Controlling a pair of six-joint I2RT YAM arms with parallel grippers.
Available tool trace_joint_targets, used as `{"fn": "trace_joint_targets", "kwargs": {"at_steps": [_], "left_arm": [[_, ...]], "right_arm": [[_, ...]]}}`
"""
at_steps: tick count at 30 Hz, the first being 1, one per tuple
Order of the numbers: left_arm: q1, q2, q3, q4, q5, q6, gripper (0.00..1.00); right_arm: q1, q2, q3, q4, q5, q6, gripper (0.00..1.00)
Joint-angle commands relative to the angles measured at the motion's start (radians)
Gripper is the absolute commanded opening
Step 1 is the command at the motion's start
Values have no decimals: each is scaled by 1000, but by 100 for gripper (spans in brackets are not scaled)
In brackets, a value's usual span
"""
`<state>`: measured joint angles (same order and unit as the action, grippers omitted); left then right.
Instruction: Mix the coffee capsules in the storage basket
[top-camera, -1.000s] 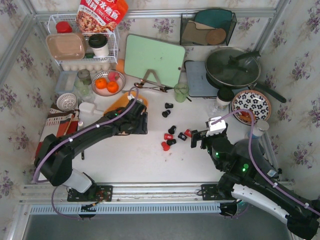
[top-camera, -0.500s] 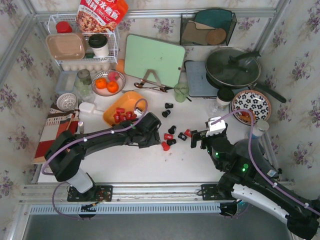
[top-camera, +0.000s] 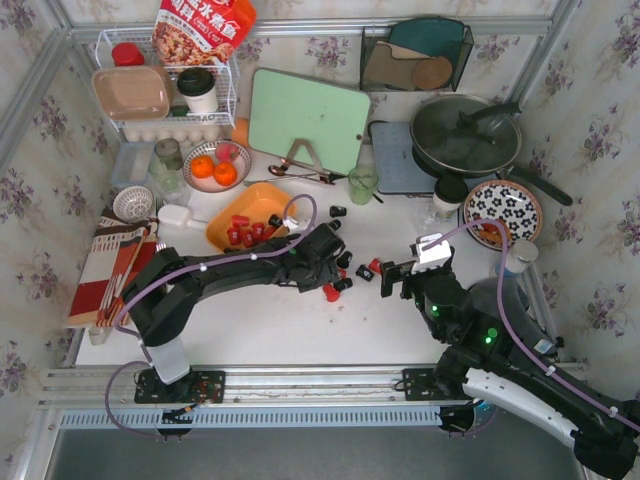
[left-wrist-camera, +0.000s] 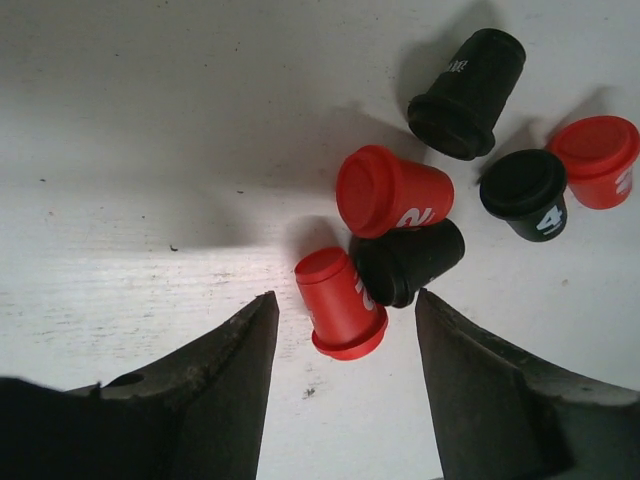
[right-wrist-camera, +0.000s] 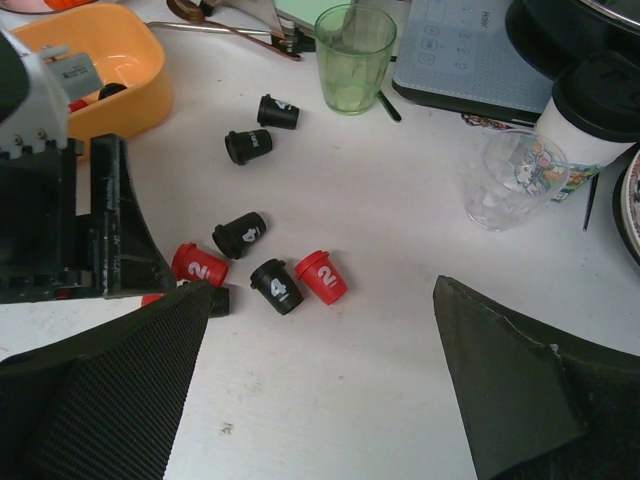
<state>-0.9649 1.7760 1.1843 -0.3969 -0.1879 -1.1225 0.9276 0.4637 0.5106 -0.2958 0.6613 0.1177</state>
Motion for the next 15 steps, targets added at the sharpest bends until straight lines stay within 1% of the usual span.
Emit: {"fn": "trace_joint_targets", "kwargs": {"at_steps": [1,10,15], "left_arm": [[-7,31,22,-40,-8,-39,60],[-37,63,39,-87,-43,-60,58],[-40,99,47,-84,-42,-67,56]], "right_arm": [[0,-1,1,28,-13,-5,100],[0,-6,2,26,-30,-4,100],[0,-6,2,26,-39,-3,100]]}}
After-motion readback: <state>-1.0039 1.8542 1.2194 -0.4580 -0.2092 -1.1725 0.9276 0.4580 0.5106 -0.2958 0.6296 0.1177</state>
